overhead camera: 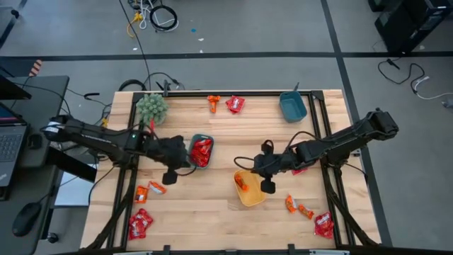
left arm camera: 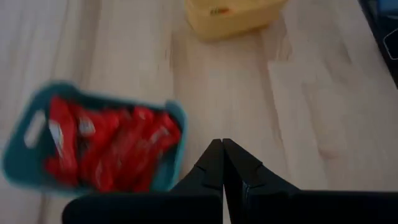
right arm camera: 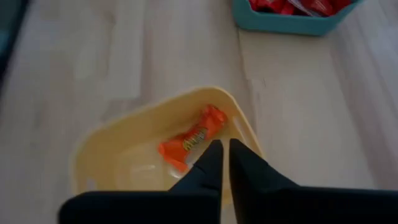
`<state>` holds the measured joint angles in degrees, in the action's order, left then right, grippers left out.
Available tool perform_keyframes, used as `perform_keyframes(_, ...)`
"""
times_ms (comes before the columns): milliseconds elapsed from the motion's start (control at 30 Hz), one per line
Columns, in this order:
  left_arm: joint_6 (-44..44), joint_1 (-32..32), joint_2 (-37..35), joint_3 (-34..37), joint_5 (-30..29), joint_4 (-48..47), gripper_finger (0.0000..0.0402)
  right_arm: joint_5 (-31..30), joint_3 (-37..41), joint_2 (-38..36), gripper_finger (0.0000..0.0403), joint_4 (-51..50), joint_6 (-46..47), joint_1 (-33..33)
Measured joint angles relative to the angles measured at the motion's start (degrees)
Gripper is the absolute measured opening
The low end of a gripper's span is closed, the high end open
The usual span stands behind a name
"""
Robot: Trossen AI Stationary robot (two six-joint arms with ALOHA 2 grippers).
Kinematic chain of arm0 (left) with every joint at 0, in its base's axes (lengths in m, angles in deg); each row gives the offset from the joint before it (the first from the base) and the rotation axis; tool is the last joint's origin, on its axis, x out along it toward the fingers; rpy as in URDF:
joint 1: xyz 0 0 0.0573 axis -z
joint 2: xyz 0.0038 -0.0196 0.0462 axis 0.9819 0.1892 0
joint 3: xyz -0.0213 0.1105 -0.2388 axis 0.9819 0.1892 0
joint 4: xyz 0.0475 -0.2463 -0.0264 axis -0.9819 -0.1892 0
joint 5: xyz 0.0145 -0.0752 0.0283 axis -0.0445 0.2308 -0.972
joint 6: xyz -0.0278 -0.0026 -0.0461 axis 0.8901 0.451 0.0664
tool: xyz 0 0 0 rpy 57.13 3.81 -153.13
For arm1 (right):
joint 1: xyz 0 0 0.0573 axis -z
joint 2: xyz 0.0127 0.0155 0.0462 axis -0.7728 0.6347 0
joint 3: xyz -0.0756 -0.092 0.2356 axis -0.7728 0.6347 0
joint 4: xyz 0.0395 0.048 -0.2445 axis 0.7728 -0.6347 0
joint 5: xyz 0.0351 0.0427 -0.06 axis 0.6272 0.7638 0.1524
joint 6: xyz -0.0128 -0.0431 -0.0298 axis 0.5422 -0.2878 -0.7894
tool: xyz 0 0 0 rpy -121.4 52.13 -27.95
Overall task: Sort candy
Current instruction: Put the orange candy into the yellow bin
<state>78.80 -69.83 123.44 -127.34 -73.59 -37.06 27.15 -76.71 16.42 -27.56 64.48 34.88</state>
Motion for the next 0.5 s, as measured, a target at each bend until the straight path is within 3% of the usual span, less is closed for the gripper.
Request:
perform_keyframes(133, 6.53, 2.9, 0.11, -0.17, -2.57, -4.35, 0.0, -3.96, 2.86, -0.31, 0.0004, 1.62, -0.79, 0.15)
perform_keyframes(267, 8.34, 5.17, 1.33, -0.14, -4.01, -5.39, 0.0, -3.81, 5.77, -0.5, 0.0001, 1.86, 1.43, 0.16)
perform_keyframes(500, 8.58, 8.56, 5.55, -0.23, -4.63, -3.99, 0.0, 9.88, 7.14, -1.77, 0.0003, -12.45, 11.43, -3.9)
